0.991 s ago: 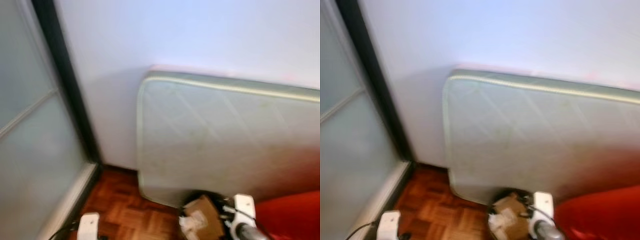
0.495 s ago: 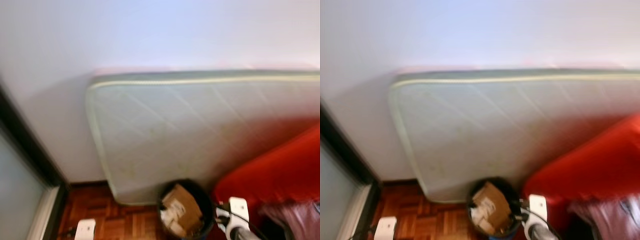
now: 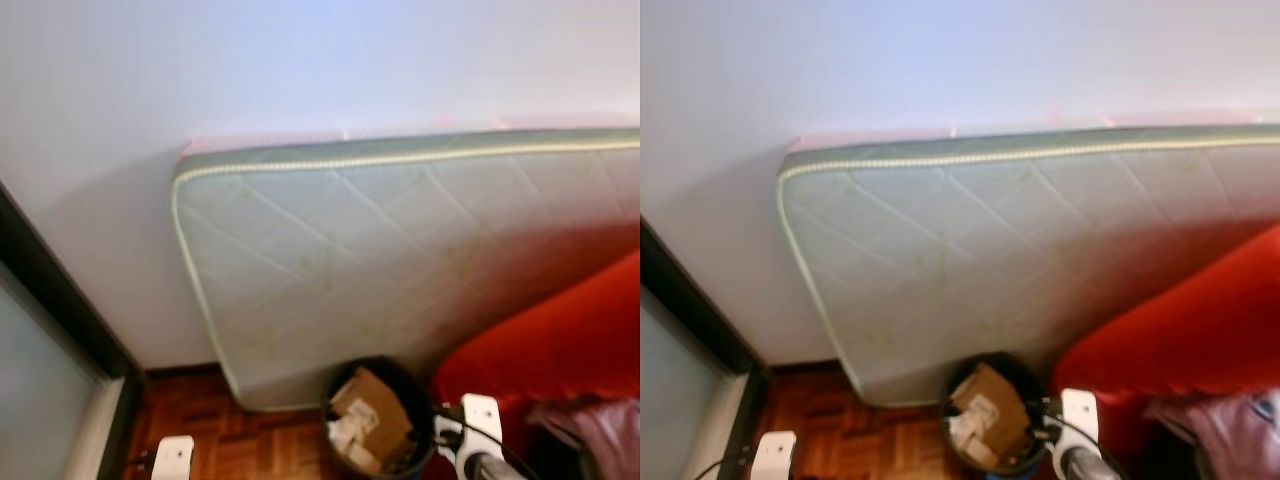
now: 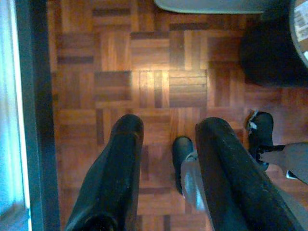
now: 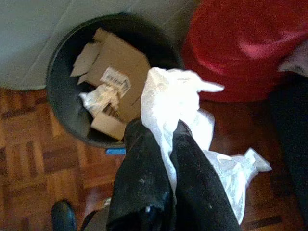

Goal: Clean up the room

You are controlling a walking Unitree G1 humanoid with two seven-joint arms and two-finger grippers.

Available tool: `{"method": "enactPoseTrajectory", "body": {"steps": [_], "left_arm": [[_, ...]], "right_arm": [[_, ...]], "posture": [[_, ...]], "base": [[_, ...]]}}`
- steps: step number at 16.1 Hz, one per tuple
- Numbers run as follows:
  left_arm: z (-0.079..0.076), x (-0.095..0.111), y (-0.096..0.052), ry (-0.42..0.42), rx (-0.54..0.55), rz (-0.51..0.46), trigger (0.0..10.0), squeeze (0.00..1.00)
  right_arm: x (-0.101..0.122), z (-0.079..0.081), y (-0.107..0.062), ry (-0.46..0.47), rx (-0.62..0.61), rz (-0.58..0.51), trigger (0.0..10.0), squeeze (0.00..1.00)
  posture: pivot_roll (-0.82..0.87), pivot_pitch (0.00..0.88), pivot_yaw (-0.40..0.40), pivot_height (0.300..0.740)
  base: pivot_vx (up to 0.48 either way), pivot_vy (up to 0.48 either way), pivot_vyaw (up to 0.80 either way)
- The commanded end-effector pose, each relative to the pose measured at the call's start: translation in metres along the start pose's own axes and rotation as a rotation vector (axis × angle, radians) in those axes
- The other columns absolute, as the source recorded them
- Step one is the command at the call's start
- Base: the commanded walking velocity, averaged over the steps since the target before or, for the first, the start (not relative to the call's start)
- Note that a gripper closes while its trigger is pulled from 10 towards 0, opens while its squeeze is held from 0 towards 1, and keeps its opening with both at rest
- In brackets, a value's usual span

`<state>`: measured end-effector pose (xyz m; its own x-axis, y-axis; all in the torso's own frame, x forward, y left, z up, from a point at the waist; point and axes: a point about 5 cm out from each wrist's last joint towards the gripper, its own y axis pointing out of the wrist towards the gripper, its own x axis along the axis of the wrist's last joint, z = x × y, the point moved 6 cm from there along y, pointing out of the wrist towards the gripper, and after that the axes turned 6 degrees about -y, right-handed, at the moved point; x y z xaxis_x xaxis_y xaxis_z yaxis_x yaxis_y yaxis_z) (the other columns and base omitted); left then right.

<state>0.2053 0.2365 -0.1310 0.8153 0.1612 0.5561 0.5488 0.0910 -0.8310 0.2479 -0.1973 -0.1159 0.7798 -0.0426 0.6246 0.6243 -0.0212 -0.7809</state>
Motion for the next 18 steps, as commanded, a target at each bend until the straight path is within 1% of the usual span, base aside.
{"method": "enactPoseTrajectory", "body": {"steps": [1,4,8,12,13,15,17,18], "left_arm": [[0.0,-0.003,0.0,0.025,0.003,0.017,10.0,0.0],[0.002,-0.004,0.0,0.027,0.014,0.023,10.0,0.0],[0.003,-0.005,0.0,0.049,0.021,0.034,10.0,0.0],[0.003,-0.004,0.0,0.026,0.027,0.024,10.0,0.0],[0.003,-0.003,0.0,0.026,0.026,0.023,10.0,0.0],[0.003,-0.003,0.0,0.027,0.027,0.021,10.0,0.0],[0.004,-0.003,0.0,0.029,0.029,0.02,10.0,0.0],[0.004,-0.003,0.0,0.029,0.029,0.02,10.0,0.0]], "right_arm": [[-0.001,0.0,0.0,0.01,-0.001,0.005,10.0,0.0],[0.0,-0.001,0.0,0.013,-0.007,0.001,10.0,0.0],[0.002,-0.001,0.0,0.02,-0.004,-0.013,10.0,0.0],[0.003,0.0,0.0,0.018,0.001,-0.017,10.0,0.0],[0.007,-0.001,0.0,-0.037,-0.004,-0.034,10.0,0.0],[0.019,0.004,0.0,-0.177,0.038,-0.092,10.0,0.0],[0.027,0.006,-0.001,-0.258,0.045,-0.139,10.0,0.0],[0.029,0.006,-0.001,-0.262,0.046,-0.146,10.0,0.0]], "posture": [[0.01,0.0,-0.01,0.74],[0.01,0.0,-0.014,0.74],[0.01,0.0,-0.014,0.74],[0.01,0.0,-0.013,0.74],[0.01,0.0,-0.014,0.74],[0.02,0.0,-0.014,0.74],[0.01,0.0,-0.014,0.74],[0.01,0.0,-0.014,0.74]], "base": [[0.0,0.0,-0.77],[0.0,0.0,-0.77],[0.0,0.0,0.0],[0.0,0.0,0.0],[0.0,0.0,0.0],[0.0,0.0,0.0],[0.0,0.0,0.0],[0.0,0.0,0.0]]}}
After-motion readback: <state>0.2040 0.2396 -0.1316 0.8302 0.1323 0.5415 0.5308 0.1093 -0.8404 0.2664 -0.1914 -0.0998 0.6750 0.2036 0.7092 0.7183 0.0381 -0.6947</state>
